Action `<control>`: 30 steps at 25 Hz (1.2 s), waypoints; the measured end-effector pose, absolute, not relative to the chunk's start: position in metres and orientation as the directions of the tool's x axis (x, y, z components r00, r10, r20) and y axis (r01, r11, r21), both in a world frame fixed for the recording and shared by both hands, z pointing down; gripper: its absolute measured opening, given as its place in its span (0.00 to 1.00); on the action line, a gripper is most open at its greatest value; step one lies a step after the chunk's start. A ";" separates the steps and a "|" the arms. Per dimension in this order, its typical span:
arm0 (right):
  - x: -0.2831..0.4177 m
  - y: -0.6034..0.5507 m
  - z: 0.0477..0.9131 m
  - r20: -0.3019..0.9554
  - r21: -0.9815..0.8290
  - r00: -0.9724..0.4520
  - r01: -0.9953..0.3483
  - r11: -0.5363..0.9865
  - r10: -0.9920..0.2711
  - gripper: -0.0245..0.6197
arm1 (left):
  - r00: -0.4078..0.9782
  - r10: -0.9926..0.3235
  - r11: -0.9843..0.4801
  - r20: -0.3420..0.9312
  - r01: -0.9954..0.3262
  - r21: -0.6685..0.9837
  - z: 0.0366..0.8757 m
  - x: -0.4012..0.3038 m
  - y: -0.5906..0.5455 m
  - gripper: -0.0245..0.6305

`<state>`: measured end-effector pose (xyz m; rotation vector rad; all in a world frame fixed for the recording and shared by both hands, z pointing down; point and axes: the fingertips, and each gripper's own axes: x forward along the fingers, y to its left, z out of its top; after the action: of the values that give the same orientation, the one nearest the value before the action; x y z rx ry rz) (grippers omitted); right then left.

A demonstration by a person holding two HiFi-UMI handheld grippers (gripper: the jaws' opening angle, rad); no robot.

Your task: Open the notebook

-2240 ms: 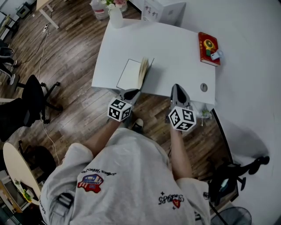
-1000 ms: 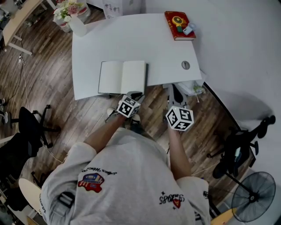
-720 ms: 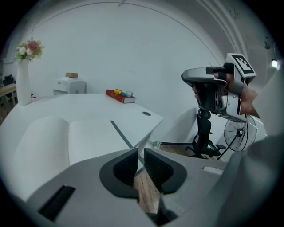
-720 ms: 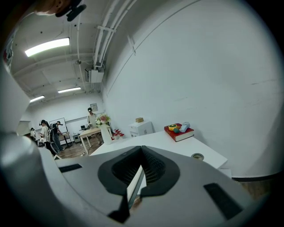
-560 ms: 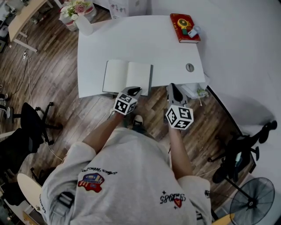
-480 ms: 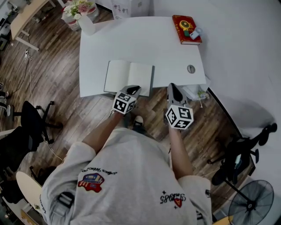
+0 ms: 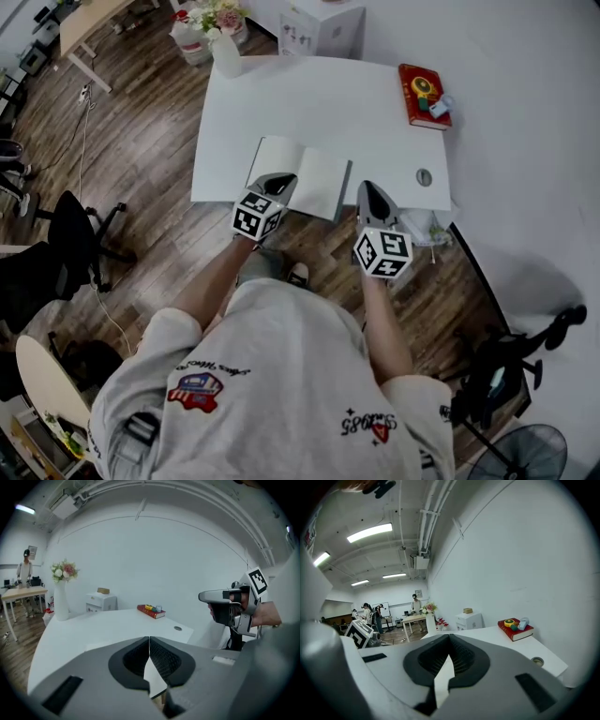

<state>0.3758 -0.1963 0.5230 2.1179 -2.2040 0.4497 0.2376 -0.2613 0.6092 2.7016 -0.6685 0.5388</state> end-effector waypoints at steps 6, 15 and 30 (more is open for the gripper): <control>0.352 -0.210 0.500 0.197 -0.146 -0.109 -0.986 0.081 -0.974 0.03 | 0.807 -0.476 -0.823 0.348 -0.549 0.148 0.558 0.206 -0.274 0.05; 0.337 -0.222 0.464 0.128 -0.089 -0.148 -0.987 0.137 -0.981 0.03 | 0.799 -0.565 -0.797 0.205 -0.593 0.115 0.481 0.176 -0.288 0.05; 0.334 -0.217 0.456 0.097 -0.053 -0.141 -0.989 0.136 -0.985 0.03 | 0.784 -0.588 -0.772 0.200 -0.618 0.151 0.487 0.166 -0.282 0.05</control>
<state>0.3340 -0.2165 0.4560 2.0336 -2.3381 0.1620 0.1662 -0.2823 0.4866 2.7664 -0.9468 0.2087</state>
